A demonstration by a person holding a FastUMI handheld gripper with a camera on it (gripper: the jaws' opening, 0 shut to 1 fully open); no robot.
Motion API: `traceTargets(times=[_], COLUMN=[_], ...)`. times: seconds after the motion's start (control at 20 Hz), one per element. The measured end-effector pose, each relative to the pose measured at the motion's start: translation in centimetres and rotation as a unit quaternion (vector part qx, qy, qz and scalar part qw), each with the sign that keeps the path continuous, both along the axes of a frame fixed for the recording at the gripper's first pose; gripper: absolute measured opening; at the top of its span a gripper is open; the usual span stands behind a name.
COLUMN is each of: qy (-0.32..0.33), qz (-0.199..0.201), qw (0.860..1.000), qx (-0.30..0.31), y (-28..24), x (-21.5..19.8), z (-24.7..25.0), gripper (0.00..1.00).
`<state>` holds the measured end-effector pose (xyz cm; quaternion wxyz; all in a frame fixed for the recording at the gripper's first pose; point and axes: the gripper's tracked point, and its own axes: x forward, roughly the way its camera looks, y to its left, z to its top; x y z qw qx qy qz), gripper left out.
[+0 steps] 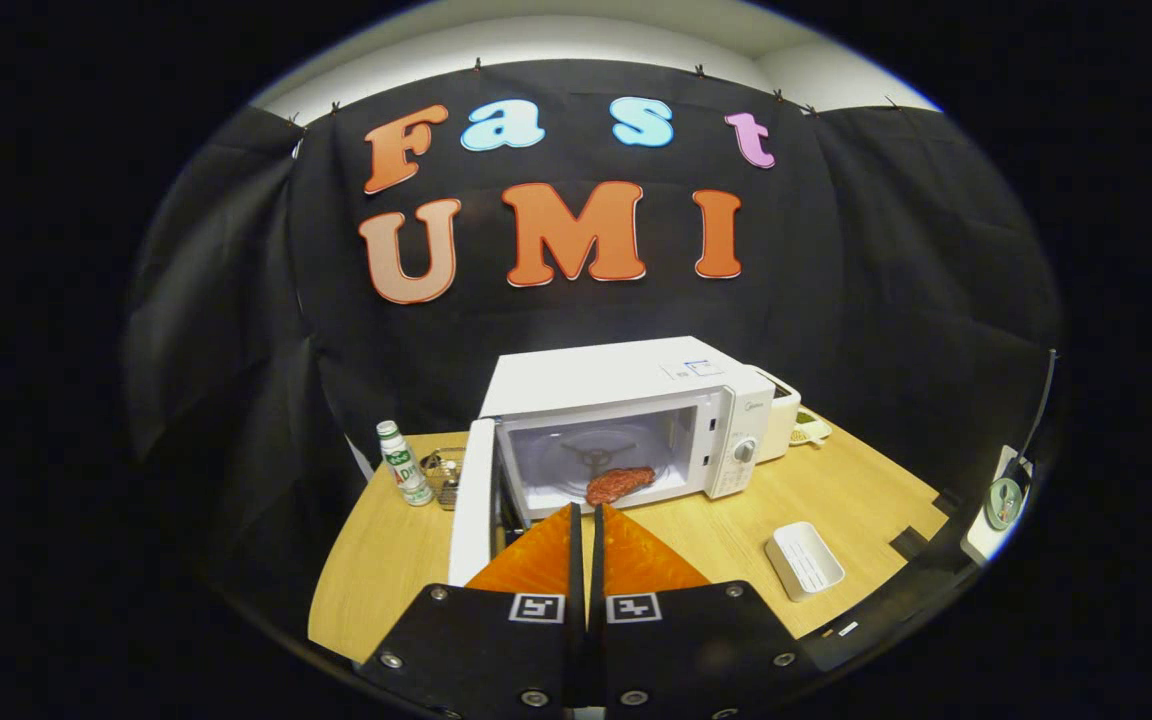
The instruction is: Open the microwave, put the food inside, and close the microwave door.
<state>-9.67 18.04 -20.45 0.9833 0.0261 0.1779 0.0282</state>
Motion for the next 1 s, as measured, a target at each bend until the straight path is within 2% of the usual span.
traceTargets(times=[0.25,0.4,0.55,0.8,1.0], qy=[-0.005,0.014,0.039,0.088,0.104], qz=[0.028,0.037,0.010,-0.005,-0.026], qw=[1.000,0.999,0.999,0.995,0.992], qx=[0.000,0.029,0.021,-0.055,-0.071], y=[7.1,11.7,13.7,14.0,11.4], x=[-5.3,-6.8,-6.6,-6.0,-4.9], z=[-0.4,-3.2,-7.4,-15.1,-17.7], gripper=[0.01,0.01,0.01,0.01,0.01])
